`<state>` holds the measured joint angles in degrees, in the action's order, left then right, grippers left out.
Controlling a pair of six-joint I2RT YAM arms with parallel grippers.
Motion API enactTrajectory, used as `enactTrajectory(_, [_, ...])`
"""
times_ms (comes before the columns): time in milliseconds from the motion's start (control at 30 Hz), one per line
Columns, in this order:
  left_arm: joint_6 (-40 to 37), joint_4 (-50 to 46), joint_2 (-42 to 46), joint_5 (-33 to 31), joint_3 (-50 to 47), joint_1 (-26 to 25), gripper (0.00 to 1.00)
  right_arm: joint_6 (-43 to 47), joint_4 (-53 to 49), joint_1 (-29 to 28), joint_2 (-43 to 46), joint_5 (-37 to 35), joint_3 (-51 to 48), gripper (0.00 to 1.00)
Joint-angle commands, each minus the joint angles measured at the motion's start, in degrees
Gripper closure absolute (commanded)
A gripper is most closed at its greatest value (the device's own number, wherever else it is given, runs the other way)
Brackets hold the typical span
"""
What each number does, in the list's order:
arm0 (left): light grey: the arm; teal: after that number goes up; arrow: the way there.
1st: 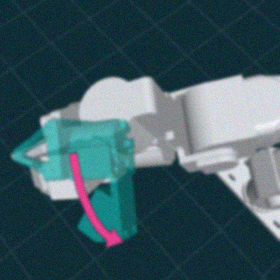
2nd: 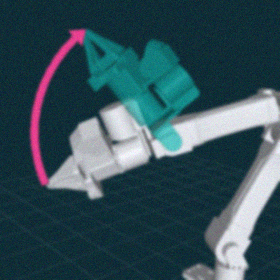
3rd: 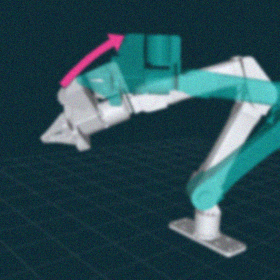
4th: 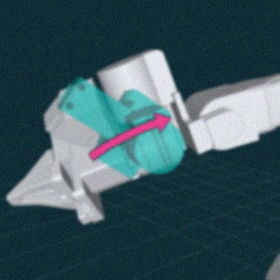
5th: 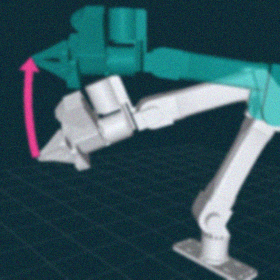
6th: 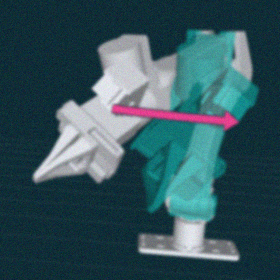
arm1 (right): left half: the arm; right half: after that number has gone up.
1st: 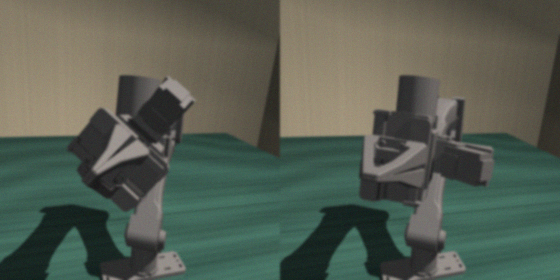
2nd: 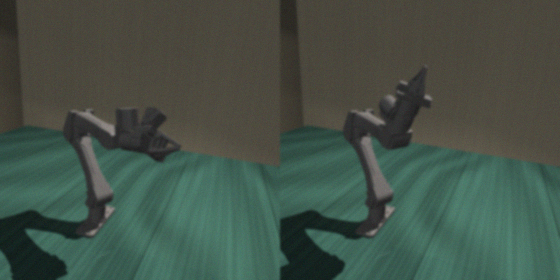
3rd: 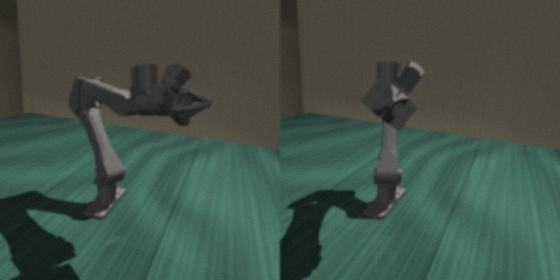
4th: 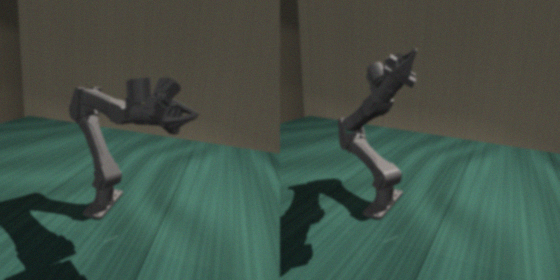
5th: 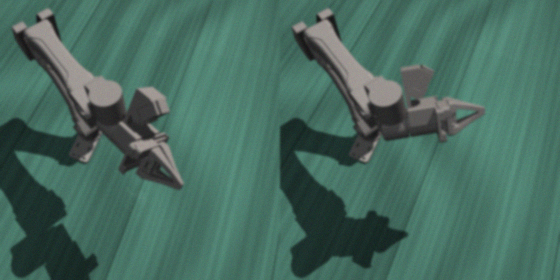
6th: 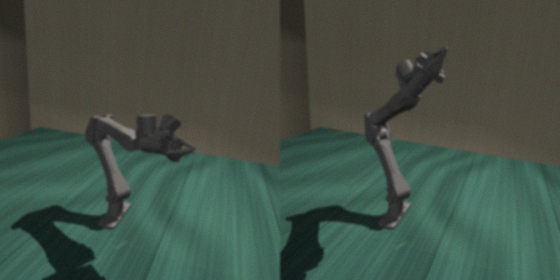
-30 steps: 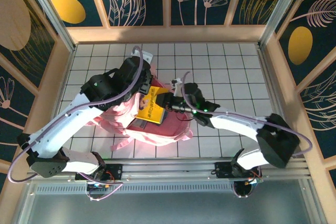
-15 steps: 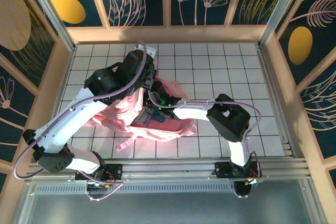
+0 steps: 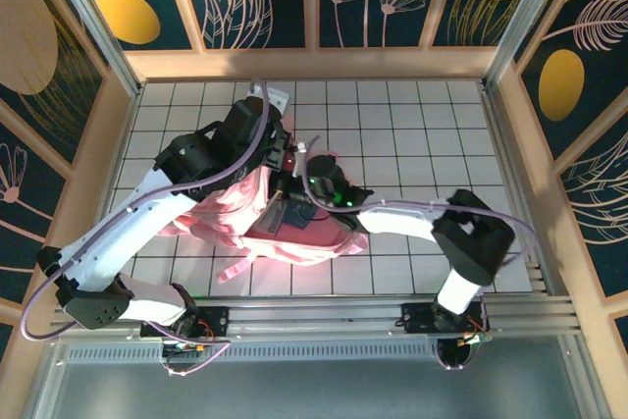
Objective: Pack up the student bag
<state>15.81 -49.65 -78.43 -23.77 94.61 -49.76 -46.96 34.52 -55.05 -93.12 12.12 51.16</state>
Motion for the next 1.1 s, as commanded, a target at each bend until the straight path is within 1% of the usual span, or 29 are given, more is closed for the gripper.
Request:
enactTrajectory(0, [1.2, 9.4, 2.5, 0.5, -1.6, 0.4, 1.0, 5.1, 3.9, 0.5, 8.6, -1.0, -7.3, 0.19])
enactTrajectory(67, [2.0, 10.6, 2.6, 2.1, -3.5, 0.4, 1.0, 5.3, 1.5, 1.3, 14.8, -4.9, -12.3, 0.21])
enactTrajectory(133, [2.6, 12.7, 2.5, 6.4, -6.3, 0.4, 1.0, 3.7, -2.1, 2.6, 21.5, -10.1, -17.4, 0.24])
enactTrajectory(167, [3.1, 14.1, 2.2, 9.6, -8.0, 0.4, 1.0, 2.7, -4.4, 3.4, 25.4, -13.3, -19.7, 0.25])
enactTrajectory(233, [4.5, 17.1, 1.1, 14.9, -11.7, 0.4, 1.0, 2.0, -10.6, 4.4, 32.9, -20.8, -22.9, 0.27])
enactTrajectory(300, [6.4, 20.5, -1.1, 20.2, -16.0, 0.4, 1.0, 0.5, -20.8, 5.3, 40.2, -31.1, -23.9, 0.28])
enactTrajectory(333, [7.3, 22.2, -2.2, 22.4, -18.0, 0.3, 1.0, -0.5, -24.6, 6.1, 43.0, -34.4, -24.1, 0.29])
enactTrajectory(367, [8.3, 24.3, -3.4, 25.1, -20.2, 0.2, 1.0, -1.2, -27.8, 7.8, 46.2, -36.7, -24.6, 0.29])
enactTrajectory(433, [9.6, 27.5, -5.0, 28.3, -23.6, -0.2, 1.0, -1.3, -30.3, 11.6, 50.8, -37.2, -26.2, 0.31])
enactTrajectory(500, [10.0, 29.3, -6.3, 29.7, -25.7, -0.8, 1.0, -1.1, -32.0, 15.4, 53.3, -34.7, -26.8, 0.32])
enactTrajectory(533, [10.1, 30.0, -6.8, 31.4, -26.3, -1.0, 0.95, -0.5, -32.2, 16.9, 53.3, -32.7, -26.7, 0.32])
enactTrajectory(600, [10.9, 31.4, -7.7, 34.2, -27.4, -1.2, 0.8, 0.6, -32.5, 20.2, 51.6, -28.2, -25.8, 0.32])
enactTrajectory(667, [12.1, 32.9, -6.8, 35.0, -29.0, -1.2, 0.6, 1.5, -33.0, 22.4, 48.5, -24.7, -23.8, 0.3])
enactTrajectory(767, [13.6, 32.1, -2.0, 32.7, -29.8, -0.8, 0.34, 5.0, -33.1, 25.9, 41.3, -17.1, -18.8, 0.26])
enactTrajectory(833, [15.3, 30.8, 2.4, 31.1, -30.0, -0.2, 0.23, 7.7, -32.9, 27.7, 35.9, -11.2, -15.1, 0.25])
enactTrajectory(900, [18.2, 28.5, 7.1, 27.9, -31.0, 0.6, 0.15, 9.5, -33.9, 29.0, 29.6, -5.6, -10.4, 0.24])
enactTrajectory(967, [22.8, 24.5, 11.9, 23.4, -32.9, 1.7, 0.09, 11.3, -34.4, 29.5, 23.7, -0.7, -5.9, 0.23])
enactTrajectory(1000, [25.7, 22.4, 14.0, 21.1, -34.0, 2.3, 0.06, 11.8, -34.6, 29.6, 21.1, 1.2, -4.2, 0.23])
enactTrajectory(1033, [30.3, 19.9, 16.4, 18.6, -35.8, 3.2, 0.02, 11.9, -34.5, 29.6, 18.4, 3.1, -2.5, 0.23])
enactTrajectory(1067, [35.5, 18.5, 19.7, 18.0, -38.3, 4.5, 0.01, 11.8, -34.0, 29.5, 16.0, 5.4, -1.1, 0.22])
